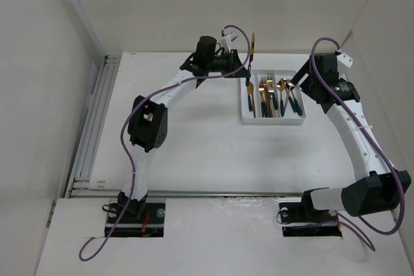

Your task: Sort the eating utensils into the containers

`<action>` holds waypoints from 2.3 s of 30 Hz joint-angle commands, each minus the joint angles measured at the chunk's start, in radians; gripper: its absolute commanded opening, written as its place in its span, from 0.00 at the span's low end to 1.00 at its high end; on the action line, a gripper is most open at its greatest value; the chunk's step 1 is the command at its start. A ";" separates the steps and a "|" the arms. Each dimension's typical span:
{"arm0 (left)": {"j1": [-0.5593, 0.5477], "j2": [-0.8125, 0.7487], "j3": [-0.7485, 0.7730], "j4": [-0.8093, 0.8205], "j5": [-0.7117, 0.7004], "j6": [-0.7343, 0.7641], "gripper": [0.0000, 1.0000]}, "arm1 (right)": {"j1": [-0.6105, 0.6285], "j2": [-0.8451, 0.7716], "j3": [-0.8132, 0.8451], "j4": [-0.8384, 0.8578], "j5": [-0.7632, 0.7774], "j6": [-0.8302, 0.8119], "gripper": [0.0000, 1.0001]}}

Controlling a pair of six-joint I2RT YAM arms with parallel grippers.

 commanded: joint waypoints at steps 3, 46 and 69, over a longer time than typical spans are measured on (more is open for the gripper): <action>-0.005 0.103 -0.021 0.288 0.005 -0.315 0.00 | 0.000 -0.066 0.011 -0.098 0.071 0.020 0.92; 0.079 -0.290 0.056 -0.594 -0.618 0.605 0.54 | 0.084 -0.079 -0.083 0.107 -0.036 -0.201 0.93; 0.438 -0.446 -0.791 -0.605 -0.867 0.897 0.60 | 0.305 0.075 -0.055 0.175 0.047 -0.244 0.99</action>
